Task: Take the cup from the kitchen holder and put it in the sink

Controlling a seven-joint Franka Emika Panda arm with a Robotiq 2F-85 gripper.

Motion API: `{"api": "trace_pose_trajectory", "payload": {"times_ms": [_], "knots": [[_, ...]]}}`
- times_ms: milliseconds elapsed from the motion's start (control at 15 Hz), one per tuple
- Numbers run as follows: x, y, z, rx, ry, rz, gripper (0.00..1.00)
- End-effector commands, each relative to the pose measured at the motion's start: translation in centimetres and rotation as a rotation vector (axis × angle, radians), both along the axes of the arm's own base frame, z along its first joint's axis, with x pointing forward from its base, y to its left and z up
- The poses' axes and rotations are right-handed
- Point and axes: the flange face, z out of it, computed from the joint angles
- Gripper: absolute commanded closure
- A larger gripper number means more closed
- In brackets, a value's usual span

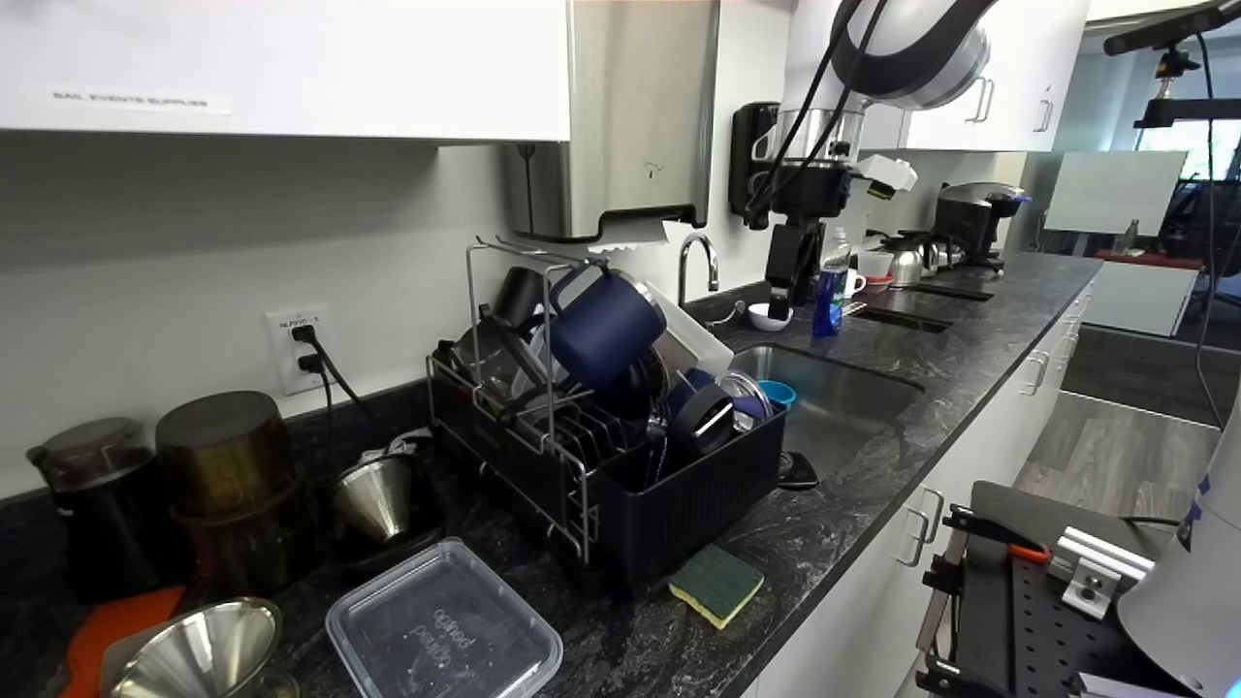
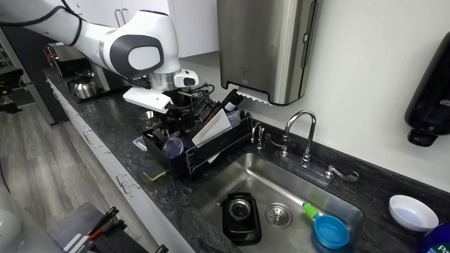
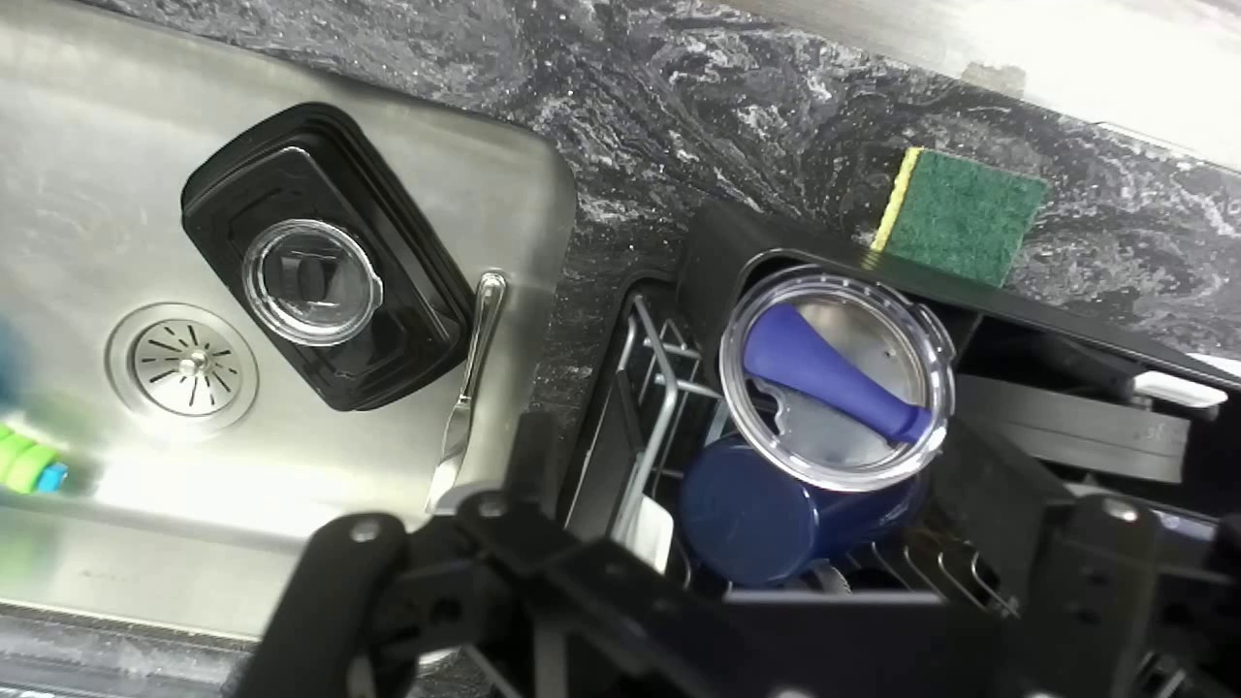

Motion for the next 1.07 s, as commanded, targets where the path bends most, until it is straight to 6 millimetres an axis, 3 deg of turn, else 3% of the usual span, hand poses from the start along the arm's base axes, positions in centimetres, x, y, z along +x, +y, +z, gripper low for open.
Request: {"api": "trace_pose_trajectory", "payload": {"times_ms": [0, 133, 400, 733, 1000], "knots": [[0.0, 0.0, 0.0, 0.000, 0.001, 0.000, 0.00], [0.0, 0.0, 0.0, 0.000, 0.001, 0.000, 0.00], [-0.3, -0.2, 2.2, 0.010, -0.074, 0.031, 0.00], [-1.5, -0.9, 5.4, 0.008, -0.122, 0.285, 0.00], [-1.8, -1.6, 5.8, 0.012, -0.149, 0.500, 0.00]]}}
